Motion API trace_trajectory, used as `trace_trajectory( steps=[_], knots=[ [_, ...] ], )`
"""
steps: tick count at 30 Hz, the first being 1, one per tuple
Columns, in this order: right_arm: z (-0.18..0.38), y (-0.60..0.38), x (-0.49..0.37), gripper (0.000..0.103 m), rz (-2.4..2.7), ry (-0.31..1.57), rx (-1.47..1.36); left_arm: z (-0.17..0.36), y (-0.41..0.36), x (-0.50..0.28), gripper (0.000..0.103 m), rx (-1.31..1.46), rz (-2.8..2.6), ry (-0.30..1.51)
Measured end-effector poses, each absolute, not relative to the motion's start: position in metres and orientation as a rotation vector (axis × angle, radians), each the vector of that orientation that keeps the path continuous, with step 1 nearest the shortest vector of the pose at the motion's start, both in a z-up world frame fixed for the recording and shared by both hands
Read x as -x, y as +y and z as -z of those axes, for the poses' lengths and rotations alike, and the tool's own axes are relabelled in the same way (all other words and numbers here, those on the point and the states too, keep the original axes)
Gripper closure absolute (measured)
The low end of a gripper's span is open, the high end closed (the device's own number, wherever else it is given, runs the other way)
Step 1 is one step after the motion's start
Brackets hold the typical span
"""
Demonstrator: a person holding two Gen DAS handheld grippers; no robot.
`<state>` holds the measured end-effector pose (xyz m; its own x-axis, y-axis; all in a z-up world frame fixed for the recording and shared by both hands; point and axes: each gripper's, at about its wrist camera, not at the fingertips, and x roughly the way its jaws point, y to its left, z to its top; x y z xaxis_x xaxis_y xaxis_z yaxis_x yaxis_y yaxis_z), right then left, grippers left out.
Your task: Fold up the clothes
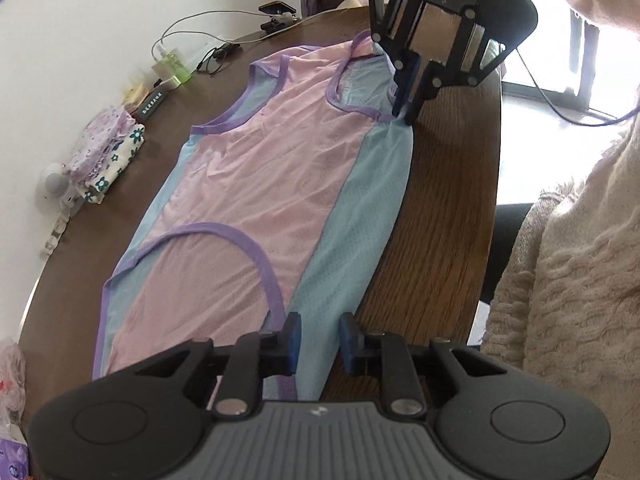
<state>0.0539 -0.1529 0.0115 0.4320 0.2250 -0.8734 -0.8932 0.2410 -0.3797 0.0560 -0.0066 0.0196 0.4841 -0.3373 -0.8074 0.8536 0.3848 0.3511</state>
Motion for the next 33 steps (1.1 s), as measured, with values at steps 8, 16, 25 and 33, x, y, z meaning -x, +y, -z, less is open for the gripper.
trace_trajectory(
  steps=[8,16,25,33],
  knots=[
    [-0.024,-0.164,-0.066,0.098,-0.872,0.784,0.899,-0.031,-0.041,-0.053,0.067,-0.688,0.933,0.641],
    [-0.041,-0.182,-0.074,0.098,-0.849,0.758,0.74,-0.012,-0.082,-0.055,0.076,-0.773,0.864,0.577],
    [-0.023,-0.173,-0.05,0.071,-0.859,0.693,0.821,-0.017,-0.08,-0.059,0.103,-0.713,0.881,0.601],
    [-0.011,-0.168,-0.048,0.098,-0.831,0.702,0.902,-0.015,-0.073,-0.053,0.099,-0.698,0.862,0.608]
  ],
)
